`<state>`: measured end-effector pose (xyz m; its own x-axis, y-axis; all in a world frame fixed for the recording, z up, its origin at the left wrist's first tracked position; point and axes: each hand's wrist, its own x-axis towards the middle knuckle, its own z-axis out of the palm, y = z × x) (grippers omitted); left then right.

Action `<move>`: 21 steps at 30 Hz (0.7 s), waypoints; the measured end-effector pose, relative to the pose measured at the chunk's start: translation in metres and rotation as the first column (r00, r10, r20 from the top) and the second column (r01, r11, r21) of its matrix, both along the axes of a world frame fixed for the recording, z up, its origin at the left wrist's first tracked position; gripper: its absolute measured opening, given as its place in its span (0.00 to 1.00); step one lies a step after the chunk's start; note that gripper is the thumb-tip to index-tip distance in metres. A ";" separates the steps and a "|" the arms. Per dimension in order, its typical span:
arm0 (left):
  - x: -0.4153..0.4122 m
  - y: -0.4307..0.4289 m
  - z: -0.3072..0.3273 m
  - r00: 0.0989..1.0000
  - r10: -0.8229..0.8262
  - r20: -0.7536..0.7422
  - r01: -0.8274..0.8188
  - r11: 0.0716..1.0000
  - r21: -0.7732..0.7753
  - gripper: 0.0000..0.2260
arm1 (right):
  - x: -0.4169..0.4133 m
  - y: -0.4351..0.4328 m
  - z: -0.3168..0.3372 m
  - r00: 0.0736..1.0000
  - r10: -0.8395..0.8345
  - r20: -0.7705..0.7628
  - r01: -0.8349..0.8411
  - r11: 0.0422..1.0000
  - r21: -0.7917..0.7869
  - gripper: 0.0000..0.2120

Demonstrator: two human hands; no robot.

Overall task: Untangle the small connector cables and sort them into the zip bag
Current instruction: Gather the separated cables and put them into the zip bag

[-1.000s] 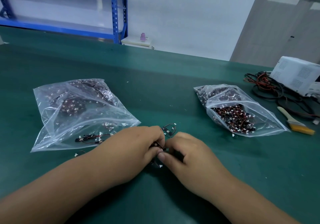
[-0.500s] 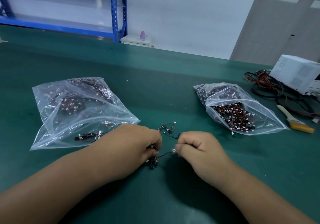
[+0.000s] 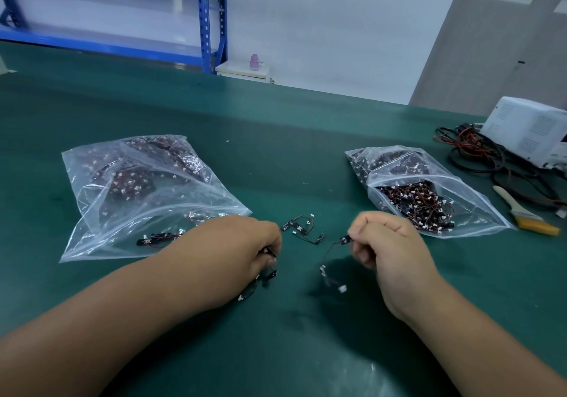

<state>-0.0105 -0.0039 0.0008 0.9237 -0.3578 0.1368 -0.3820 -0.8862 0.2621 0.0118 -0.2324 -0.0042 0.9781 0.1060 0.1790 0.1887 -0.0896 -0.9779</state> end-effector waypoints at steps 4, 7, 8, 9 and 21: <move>0.000 0.000 0.000 1.000 -0.002 0.015 0.002 1.000 0.011 0.03 | 0.005 -0.006 -0.003 0.999 -0.051 0.014 0.051 0.999 0.001 0.10; -0.001 0.000 0.001 1.000 -0.008 0.025 0.008 1.000 0.012 0.04 | 0.006 -0.006 -0.005 0.996 -0.087 0.029 0.088 0.996 -0.031 0.10; -0.001 0.000 0.001 1.000 -0.006 0.025 0.006 1.000 0.010 0.04 | 0.007 -0.006 -0.006 0.995 -0.097 0.032 0.099 0.994 -0.046 0.10; -0.001 0.000 0.001 1.000 -0.005 0.028 0.005 1.000 0.009 0.04 | 0.008 -0.006 -0.007 0.993 -0.113 0.039 0.115 0.991 -0.072 0.10; 0.003 0.010 0.008 0.997 0.077 -0.013 -0.078 0.992 -0.102 0.03 | 0.006 -0.007 -0.010 0.990 -0.104 0.097 0.125 0.960 -0.250 0.13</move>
